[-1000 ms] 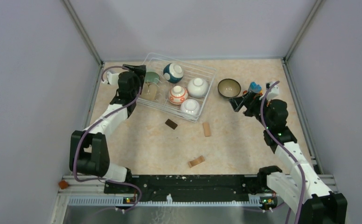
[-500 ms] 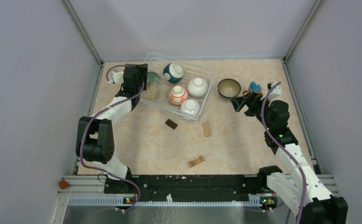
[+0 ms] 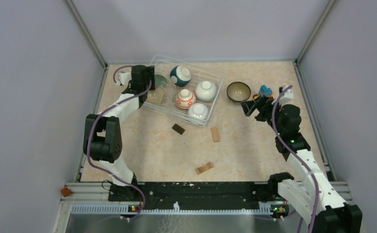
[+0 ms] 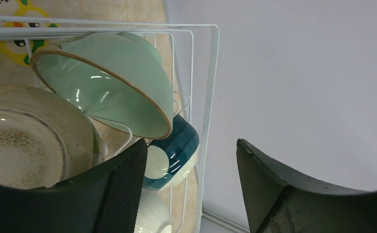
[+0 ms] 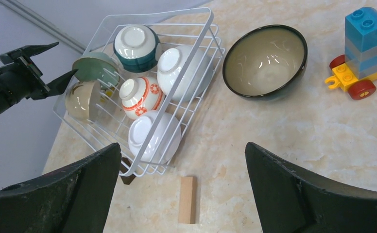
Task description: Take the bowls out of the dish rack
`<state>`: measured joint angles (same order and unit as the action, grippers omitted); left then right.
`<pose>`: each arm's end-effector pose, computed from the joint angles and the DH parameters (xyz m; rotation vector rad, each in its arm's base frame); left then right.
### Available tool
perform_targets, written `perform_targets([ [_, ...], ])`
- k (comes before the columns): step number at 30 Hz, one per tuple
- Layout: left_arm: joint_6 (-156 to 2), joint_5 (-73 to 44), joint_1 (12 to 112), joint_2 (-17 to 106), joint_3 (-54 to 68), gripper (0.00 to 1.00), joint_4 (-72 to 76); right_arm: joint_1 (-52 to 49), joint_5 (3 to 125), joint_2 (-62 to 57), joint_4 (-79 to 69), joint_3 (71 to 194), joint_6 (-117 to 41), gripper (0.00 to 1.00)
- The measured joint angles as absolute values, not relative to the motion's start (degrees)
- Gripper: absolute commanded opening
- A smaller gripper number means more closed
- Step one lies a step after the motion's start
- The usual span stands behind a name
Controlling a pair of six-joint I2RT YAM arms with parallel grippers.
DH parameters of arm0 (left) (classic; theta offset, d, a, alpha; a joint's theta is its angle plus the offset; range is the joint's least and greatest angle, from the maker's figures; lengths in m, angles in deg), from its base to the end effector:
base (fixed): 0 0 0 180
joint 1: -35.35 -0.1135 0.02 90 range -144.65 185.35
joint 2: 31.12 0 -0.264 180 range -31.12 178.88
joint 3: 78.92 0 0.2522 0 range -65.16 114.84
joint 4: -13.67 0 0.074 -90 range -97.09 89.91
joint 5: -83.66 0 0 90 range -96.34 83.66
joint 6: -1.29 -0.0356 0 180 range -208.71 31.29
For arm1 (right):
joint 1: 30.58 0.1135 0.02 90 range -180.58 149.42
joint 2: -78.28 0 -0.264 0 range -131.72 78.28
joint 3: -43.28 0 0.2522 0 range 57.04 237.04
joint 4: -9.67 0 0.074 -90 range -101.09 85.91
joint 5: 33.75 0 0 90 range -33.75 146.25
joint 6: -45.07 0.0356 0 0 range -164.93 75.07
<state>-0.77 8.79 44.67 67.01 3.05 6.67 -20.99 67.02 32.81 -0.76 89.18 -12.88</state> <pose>0.3954 -0.0555 0.2620 -1.4391 1.4737 -0.8360 0.1905 0.0389 0.2847 0.2095 1.7815 0.6909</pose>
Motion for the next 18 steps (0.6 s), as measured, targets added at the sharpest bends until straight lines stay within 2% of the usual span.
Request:
perform_targets([
  [4, 1.24, 9.01, 44.67, 68.8, 3.97, 0.69, 5.19, -20.99, 66.78, 32.81, -0.76, 89.18, -12.97, 0.96],
  [9, 2.97, 9.38, 44.67, 71.66, 5.85, 0.56, 3.61, -20.99, 66.43, 32.81, -0.76, 89.16, -13.01, 0.96],
  [18, 4.41, 11.0, 44.65, 75.03, 9.02, 0.56, 1.97, -20.99, 66.4, 32.81, -0.74, 89.18, -13.03, 0.96],
])
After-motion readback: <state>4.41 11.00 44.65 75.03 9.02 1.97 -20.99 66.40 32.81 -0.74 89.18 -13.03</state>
